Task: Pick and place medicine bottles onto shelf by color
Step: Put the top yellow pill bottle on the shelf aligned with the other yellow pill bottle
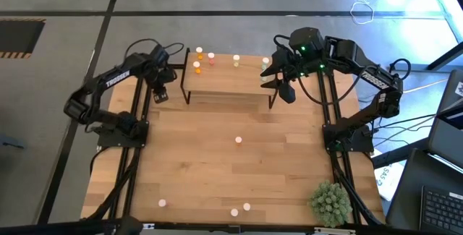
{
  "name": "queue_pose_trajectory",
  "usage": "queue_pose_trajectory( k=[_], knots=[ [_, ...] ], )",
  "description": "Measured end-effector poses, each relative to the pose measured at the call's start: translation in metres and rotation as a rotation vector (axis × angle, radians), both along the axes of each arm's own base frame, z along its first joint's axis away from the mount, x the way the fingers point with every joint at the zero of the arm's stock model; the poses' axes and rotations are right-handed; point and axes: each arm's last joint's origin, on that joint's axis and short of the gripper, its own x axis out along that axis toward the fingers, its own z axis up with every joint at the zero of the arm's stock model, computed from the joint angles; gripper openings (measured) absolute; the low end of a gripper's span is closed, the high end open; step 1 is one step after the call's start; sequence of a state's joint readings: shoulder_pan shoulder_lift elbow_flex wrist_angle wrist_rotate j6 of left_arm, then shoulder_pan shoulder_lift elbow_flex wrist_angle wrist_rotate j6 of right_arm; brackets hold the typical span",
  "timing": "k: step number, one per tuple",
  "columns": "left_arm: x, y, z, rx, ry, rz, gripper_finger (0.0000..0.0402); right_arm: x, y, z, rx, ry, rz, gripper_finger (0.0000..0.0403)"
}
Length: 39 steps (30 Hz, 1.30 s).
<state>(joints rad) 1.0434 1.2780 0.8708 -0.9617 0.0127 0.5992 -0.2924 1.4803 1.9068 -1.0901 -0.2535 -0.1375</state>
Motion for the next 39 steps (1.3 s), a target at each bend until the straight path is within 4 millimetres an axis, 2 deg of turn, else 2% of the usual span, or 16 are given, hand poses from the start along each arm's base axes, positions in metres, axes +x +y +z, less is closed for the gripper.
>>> queue_pose_trajectory(
  k=[14,18,23,31,39],
  knots=[
    [-0.007,-0.066,0.04,-0.019,-0.048,0.055,0.0093,0.0,0.0,0.0,-0.001,0.0,0.001,0.0193],
    [-0.005,-0.079,0.062,-0.008,-0.085,0.073,0.0093,0.0,0.0,0.0,-0.001,0.0,0.002,0.0193],
    [0.002,-0.088,0.098,0.037,-0.159,0.047,0.0094,0.0,0.0,0.0,-0.001,0.001,0.002,0.0193],
    [0.024,-0.093,0.147,0.073,-0.281,0.029,0.0094,-0.002,0.001,-0.003,0.007,0.033,0.002,0.0193],
    [0.075,-0.088,0.173,0.089,-0.294,-0.094,0.0094,-0.004,0.001,-0.004,0.013,0.057,0.004,0.0193]
  ],
)
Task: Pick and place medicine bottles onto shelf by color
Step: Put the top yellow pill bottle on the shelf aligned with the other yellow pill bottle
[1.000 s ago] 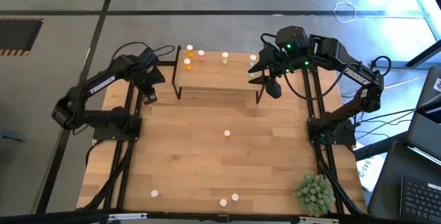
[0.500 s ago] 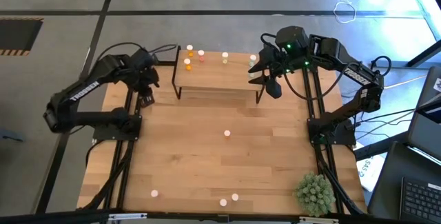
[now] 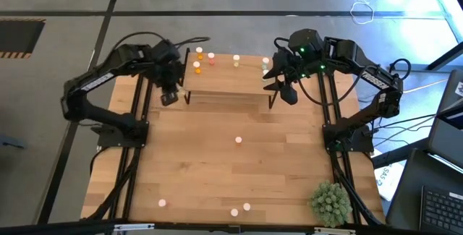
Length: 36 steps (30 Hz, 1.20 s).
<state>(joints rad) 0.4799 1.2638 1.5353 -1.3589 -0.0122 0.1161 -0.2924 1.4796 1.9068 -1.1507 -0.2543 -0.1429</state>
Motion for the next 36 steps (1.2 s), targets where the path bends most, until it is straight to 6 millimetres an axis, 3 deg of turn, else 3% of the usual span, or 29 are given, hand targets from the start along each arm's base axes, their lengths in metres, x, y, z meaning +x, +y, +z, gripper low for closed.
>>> queue_pose_trajectory(
  k=[10,18,25,36],
  knots=[
    [0.075,0.013,0.027,0.097,-0.013,-0.184,0.0094,-0.002,0.0,-0.002,-0.046,0.022,0.046,0.0193],
    [0.123,0.029,0.032,0.188,-0.006,-0.309,0.0094,-0.002,0.0,-0.002,-0.047,0.022,0.047,0.0193],
    [0.155,0.047,0.026,0.253,-0.001,-0.354,0.0094,-0.003,0.001,-0.001,-0.028,0.019,0.03,0.0193],
    [0.182,0.078,-0.014,0.216,0.094,-0.388,0.0094,-0.018,0.005,0.01,-0.004,-0.028,-0.006,0.0193]
  ],
)
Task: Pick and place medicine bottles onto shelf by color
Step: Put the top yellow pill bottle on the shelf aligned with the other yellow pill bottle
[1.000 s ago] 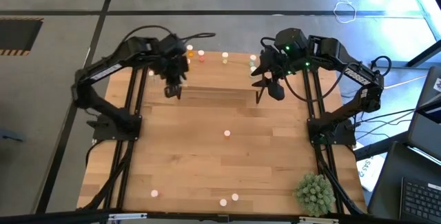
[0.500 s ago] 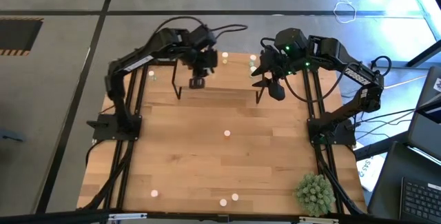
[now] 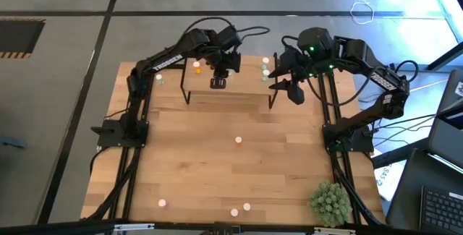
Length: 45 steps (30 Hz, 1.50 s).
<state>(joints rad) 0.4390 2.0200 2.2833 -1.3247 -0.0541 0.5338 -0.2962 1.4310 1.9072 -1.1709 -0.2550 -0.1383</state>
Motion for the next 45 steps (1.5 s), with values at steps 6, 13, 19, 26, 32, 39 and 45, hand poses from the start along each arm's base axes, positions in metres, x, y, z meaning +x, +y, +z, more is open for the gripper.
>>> queue_pose_trajectory(
  k=[6,13,19,26,32,39,45],
  knots=[
    [0.007,0.005,-0.011,-0.021,0.019,-0.029,0.0094,0.0,0.0,0.0,0.0,-0.001,0.0,0.0193],
    [0.019,0.008,-0.027,-0.02,0.037,-0.06,0.0094,0.0,0.0,0.0,0.0,-0.001,0.001,0.0193],
    [0.025,0.013,-0.039,-0.004,0.085,-0.051,0.0094,0.0,0.0,0.0,0.0,0.0,0.001,0.0193],
    [0.024,0.014,-0.039,-0.001,0.083,-0.048,0.0094,0.0,0.0,0.0,-0.004,0.003,0.004,0.0193],
    [0.024,0.014,-0.039,0.013,0.09,-0.05,0.0094,0.0,0.0,0.0,-0.018,0.003,0.015,0.0193],
    [0.025,0.012,-0.038,0.034,0.098,-0.052,0.0106,-0.001,0.0,-0.001,-0.016,0.009,0.015,0.0193],
    [0.027,0.01,-0.038,0.065,0.1,-0.048,0.0128,-0.001,0.0,-0.001,-0.015,0.009,0.016,0.0193]
  ],
)
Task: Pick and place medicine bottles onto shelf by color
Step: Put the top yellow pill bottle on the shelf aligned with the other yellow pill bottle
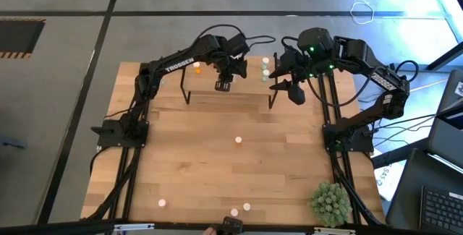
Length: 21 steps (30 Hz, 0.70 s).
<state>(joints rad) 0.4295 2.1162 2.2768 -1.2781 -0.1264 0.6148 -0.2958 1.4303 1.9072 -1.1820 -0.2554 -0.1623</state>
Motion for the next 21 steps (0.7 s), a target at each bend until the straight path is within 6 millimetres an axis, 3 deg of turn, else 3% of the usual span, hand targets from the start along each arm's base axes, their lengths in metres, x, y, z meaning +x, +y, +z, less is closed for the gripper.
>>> queue_pose_trajectory(
  k=[21],
  knots=[
    [0.0007,-0.0017,0.0,-0.041,-0.02,-0.014,0.0117,0.0002,0.0002,0.0,0.005,-0.002,0.007,0.0193]
  ],
)
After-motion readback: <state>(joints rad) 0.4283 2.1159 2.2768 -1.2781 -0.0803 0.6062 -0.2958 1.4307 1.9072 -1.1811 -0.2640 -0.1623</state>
